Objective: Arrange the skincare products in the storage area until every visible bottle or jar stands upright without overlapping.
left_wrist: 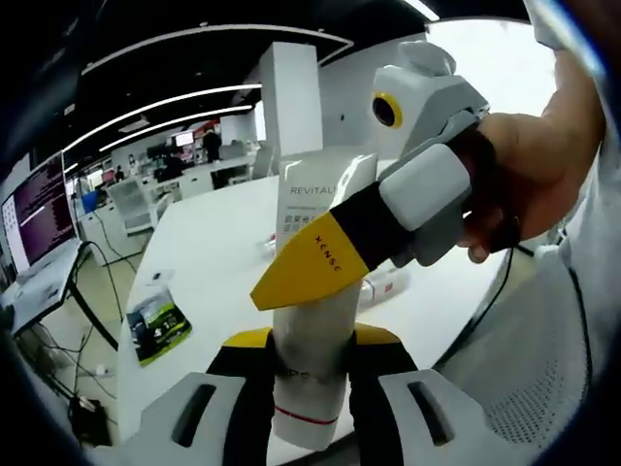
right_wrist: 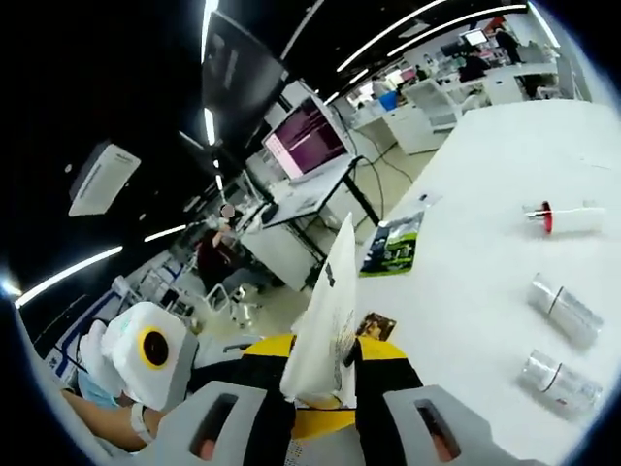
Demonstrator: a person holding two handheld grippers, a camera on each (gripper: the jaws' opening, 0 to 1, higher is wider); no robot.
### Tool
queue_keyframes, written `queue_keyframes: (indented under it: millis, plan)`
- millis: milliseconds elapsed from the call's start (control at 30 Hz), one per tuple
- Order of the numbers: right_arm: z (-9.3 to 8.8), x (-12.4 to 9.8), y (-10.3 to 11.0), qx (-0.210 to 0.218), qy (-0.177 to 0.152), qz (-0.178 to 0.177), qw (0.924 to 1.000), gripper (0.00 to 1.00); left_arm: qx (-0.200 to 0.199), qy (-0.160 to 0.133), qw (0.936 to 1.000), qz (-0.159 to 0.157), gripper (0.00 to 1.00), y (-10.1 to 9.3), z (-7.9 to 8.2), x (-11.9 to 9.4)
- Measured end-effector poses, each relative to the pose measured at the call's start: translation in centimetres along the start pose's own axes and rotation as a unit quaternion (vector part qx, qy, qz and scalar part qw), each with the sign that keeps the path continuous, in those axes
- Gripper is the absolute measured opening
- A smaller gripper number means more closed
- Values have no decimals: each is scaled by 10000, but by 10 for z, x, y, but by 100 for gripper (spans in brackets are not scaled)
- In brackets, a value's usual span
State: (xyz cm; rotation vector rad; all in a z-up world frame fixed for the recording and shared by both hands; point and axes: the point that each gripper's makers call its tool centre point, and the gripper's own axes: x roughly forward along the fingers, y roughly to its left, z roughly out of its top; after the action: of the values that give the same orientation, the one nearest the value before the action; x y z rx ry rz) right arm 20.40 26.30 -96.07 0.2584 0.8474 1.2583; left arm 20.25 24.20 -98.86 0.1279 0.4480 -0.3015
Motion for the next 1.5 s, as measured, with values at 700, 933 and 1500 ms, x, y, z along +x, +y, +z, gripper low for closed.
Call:
queue_keyframes:
  millis: [700, 933, 1500]
  plan:
    - [7, -15, 2, -938, 37, 329, 9950, 5, -62, -360, 9990, -252, 31, -8, 14, 2]
    - [-2, -27, 9, -2144, 479, 808, 9722, 5, -465, -736, 9932, -772, 37, -20, 27, -4]
    - [-33, -55, 51, -4129, 1655, 2866, 8485, 5, -434, -614, 9746, -2112, 22, -67, 25, -12]
